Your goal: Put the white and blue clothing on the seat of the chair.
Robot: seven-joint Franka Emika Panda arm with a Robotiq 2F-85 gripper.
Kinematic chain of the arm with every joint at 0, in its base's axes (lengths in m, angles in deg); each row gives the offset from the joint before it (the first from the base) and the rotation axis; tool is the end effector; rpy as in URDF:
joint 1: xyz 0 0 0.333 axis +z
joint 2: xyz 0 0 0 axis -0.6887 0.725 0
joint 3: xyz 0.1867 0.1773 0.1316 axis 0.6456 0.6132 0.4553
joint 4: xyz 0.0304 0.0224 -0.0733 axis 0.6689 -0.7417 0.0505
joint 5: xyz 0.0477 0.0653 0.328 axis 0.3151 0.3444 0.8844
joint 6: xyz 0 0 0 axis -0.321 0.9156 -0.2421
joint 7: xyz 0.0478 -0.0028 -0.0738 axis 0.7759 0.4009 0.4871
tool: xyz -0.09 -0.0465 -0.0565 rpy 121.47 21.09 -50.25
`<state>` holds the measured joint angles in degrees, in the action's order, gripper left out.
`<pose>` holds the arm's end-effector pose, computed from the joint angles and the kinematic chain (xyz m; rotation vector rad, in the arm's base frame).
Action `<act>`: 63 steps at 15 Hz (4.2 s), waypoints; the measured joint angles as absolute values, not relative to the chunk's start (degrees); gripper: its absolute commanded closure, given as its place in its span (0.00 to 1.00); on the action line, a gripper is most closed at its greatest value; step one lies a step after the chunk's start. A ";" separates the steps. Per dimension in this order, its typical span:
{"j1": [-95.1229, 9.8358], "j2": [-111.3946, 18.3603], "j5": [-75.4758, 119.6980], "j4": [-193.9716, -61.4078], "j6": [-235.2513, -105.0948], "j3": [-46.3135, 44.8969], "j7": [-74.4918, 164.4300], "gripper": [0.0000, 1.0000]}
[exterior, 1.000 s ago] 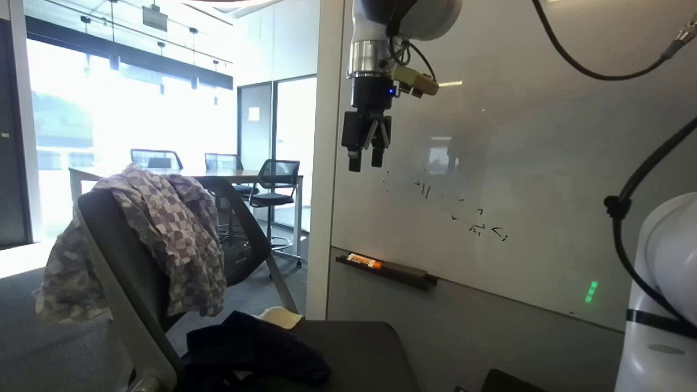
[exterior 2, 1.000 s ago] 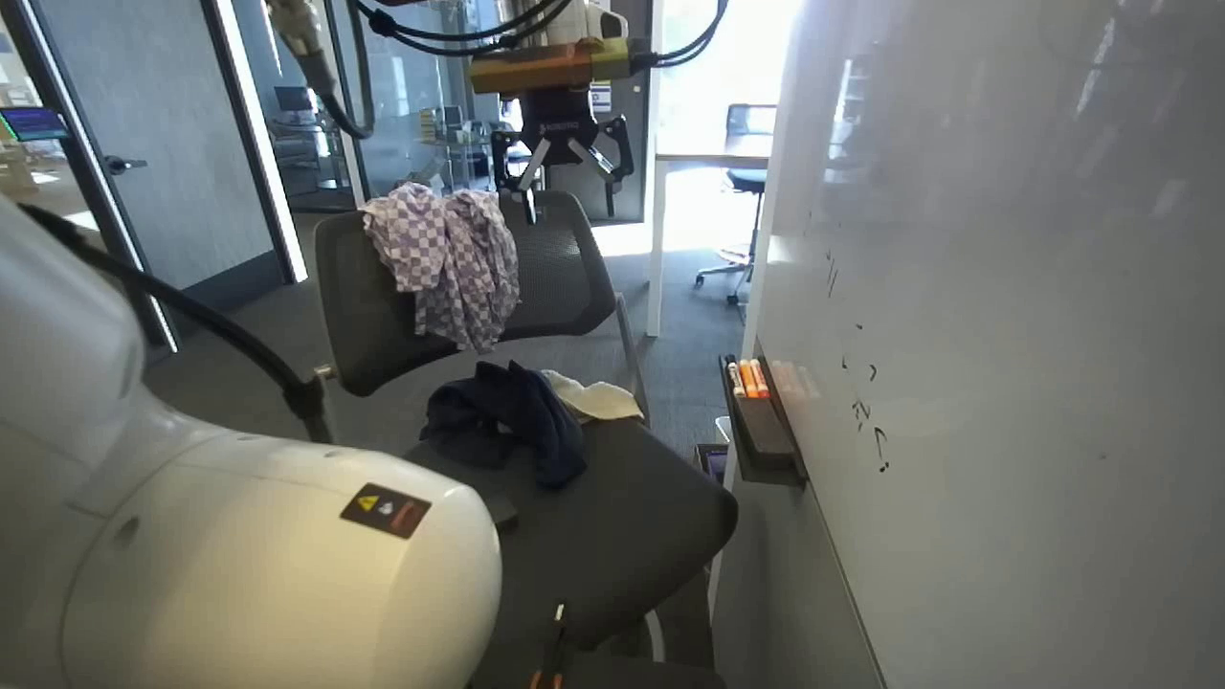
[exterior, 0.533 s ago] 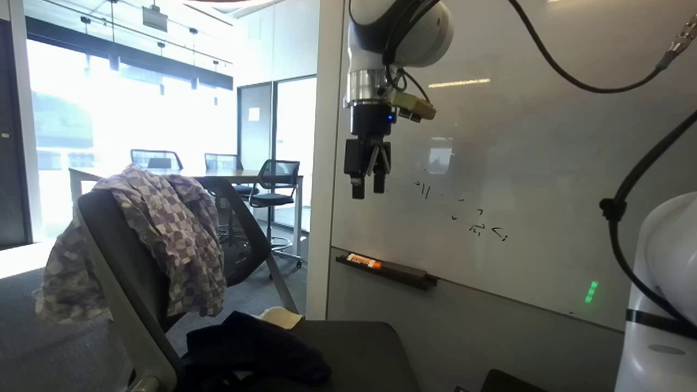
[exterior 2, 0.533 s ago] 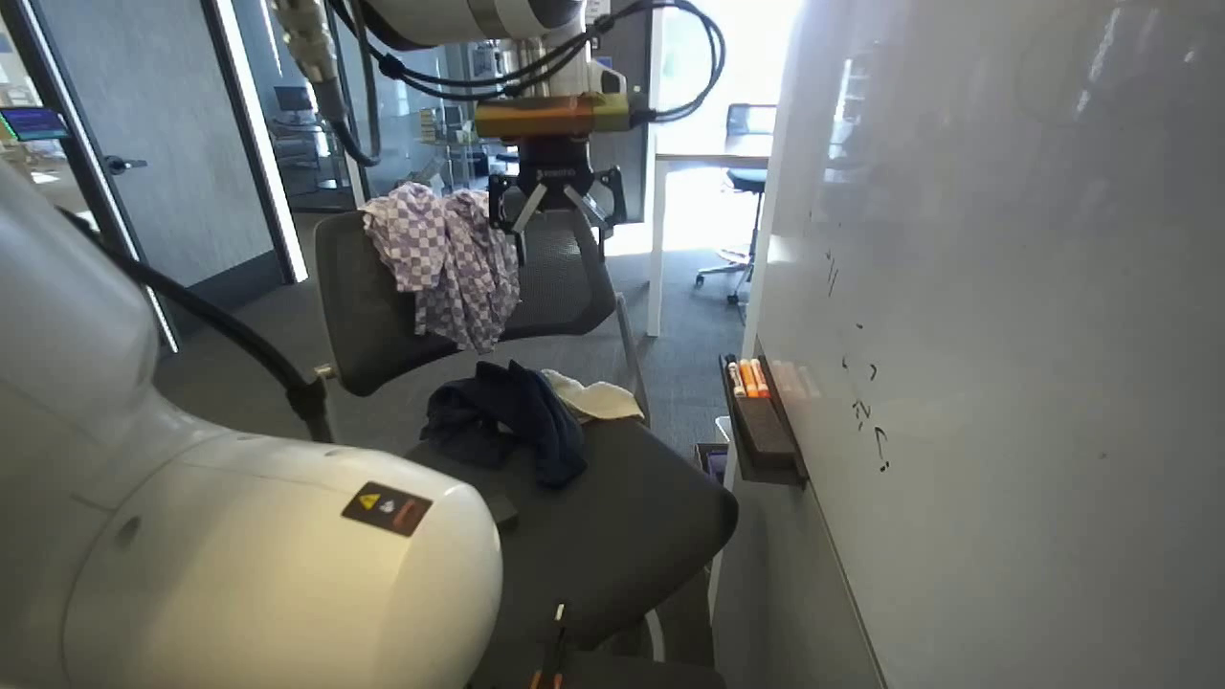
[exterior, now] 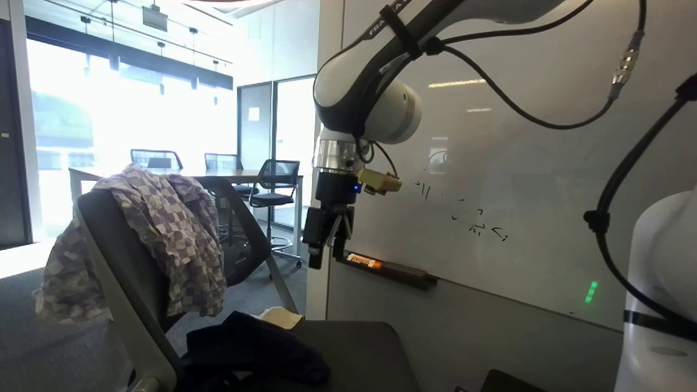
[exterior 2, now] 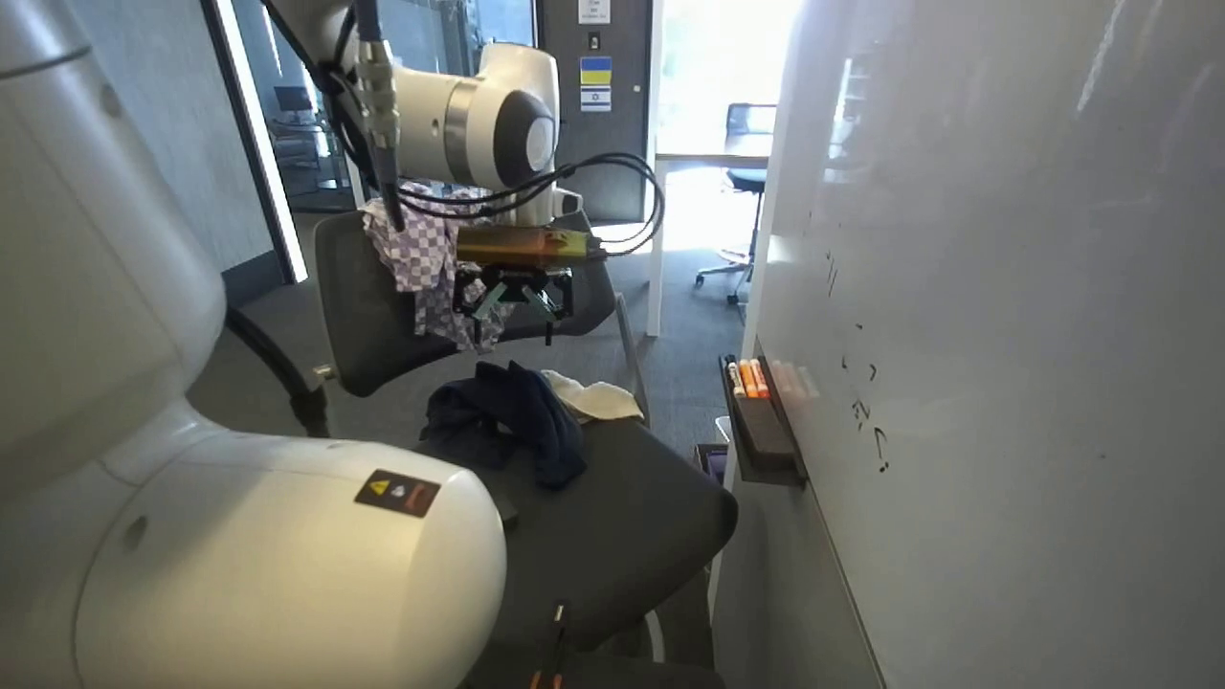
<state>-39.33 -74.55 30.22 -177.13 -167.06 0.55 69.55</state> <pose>0.4159 0.0134 0.3697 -3.0294 -0.4833 -0.0495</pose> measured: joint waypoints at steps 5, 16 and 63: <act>-33.91 -69.69 37.65 -177.84 -186.23 5.33 72.67 0.00; -21.25 -66.60 65.46 -173.63 -208.02 7.31 98.87 0.00; -27.69 -64.41 155.12 -164.43 -199.92 1.07 197.55 0.99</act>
<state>-27.69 -64.41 155.12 -164.43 -199.92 1.07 197.55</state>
